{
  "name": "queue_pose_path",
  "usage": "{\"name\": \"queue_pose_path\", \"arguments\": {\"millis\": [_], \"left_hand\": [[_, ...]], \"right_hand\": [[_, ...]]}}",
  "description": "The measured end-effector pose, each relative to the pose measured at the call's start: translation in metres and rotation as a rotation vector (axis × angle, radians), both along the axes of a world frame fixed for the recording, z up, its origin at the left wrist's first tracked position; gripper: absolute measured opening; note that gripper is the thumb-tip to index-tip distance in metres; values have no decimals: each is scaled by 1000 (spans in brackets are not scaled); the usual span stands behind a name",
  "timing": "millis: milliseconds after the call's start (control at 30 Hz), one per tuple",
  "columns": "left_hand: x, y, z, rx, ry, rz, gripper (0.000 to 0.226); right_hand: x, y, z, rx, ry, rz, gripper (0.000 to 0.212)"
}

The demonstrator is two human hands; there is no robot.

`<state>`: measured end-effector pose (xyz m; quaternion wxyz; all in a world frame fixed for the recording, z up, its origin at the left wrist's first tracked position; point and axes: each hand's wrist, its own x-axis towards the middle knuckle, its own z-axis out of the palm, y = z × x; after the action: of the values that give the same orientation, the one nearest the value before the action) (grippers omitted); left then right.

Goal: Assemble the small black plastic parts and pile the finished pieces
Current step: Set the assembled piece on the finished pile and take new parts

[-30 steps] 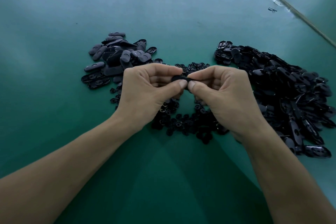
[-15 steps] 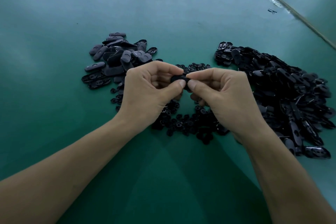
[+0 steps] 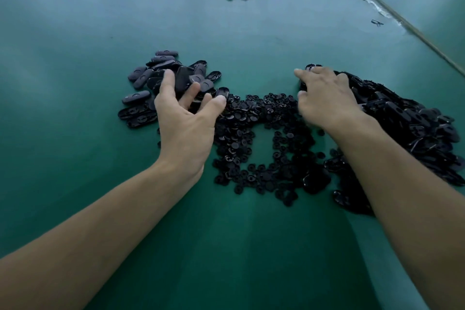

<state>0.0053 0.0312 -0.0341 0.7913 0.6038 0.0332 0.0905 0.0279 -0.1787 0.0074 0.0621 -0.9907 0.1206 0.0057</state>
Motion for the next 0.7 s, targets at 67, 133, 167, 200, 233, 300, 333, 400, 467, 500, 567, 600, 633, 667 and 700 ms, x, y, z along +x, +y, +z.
{"name": "queue_pose_path", "arguments": {"millis": [67,133,167,200,233,300,333,400,467,500,567,600,633,667,700], "left_hand": [[-1,0,1,-13,2,-21,100],[-4,-1,2,-3,-15,-45,103],[-5,0,3,14,-32,-56,103],[-7,0,3,36,-54,-65,103],[-8,0,3,57,-80,-73,101],[-9,0,3,85,-124,-92,92],[-9,-1,3,93,-140,-101,84],[-10,-1,3,113,-167,-110,64],[-10,-1,2,146,-190,-117,39],[-10,-2,1,159,-198,-124,29],[-11,-2,0,166,-209,-159,16],[-11,-3,0,170,-218,-185,14],[-12,-3,0,180,-229,-212,14],[-12,-3,0,192,-236,-238,16],[-13,-3,0,199,-235,-260,19]], "right_hand": [[3,-2,-3,-44,-11,3,45],[1,-2,-6,-12,-99,10,42],[-1,-2,-8,21,-151,13,42],[-3,-2,-9,50,-198,12,41],[-5,-2,-10,67,-238,10,39],[-8,-1,-11,51,-302,14,36],[-10,-1,-10,30,-336,19,37],[-13,1,-7,9,-402,26,38],[-15,3,-4,35,-453,42,38],[-17,5,-1,70,-482,51,36],[-24,13,4,212,-567,64,28],[-29,17,7,336,-617,66,24],[-34,22,8,492,-651,64,20],[-40,28,8,683,-652,62,18],[-47,35,7,896,-621,64,17]]}}
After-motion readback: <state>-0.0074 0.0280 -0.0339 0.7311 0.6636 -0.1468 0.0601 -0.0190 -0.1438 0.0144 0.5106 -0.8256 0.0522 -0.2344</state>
